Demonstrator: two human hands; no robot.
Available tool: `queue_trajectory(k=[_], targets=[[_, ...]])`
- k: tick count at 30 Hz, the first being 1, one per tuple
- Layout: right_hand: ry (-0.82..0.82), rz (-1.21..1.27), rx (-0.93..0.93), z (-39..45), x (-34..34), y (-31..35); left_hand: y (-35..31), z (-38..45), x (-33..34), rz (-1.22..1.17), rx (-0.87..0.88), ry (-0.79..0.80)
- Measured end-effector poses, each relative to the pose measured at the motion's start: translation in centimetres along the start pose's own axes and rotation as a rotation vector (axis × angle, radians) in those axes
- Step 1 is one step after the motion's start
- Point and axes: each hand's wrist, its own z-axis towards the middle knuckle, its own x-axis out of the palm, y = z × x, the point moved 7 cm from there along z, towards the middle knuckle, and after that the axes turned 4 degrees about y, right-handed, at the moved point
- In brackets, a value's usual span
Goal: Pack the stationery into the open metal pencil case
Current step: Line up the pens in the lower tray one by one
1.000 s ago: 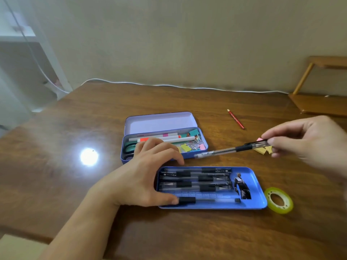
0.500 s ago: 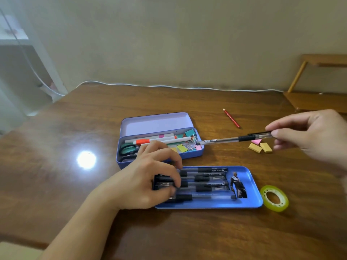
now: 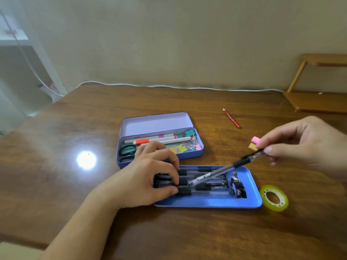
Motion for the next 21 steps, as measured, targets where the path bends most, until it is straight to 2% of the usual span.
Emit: queue_trajectory(k=[7, 14, 17, 21], targets=[[0.074, -0.139, 0.019, 0.2, 2.8, 0.7, 0.3, 0.1, 0.1, 0.017, -0.014, -0.01], [0.311, -0.52, -0.046, -0.1, 7.5, 0.9, 0.2, 0.3, 0.2, 0.07, -0.001, -0.049], [0.313, -0.641, -0.093, 0.2, 9.2, 0.5, 0.1, 0.4, 0.2, 0.085, 0.007, -0.066], [0.303, -0.681, -0.11, 0.3, 10.0, -0.1, 0.1, 0.2, 0.1, 0.08, 0.015, -0.057]])
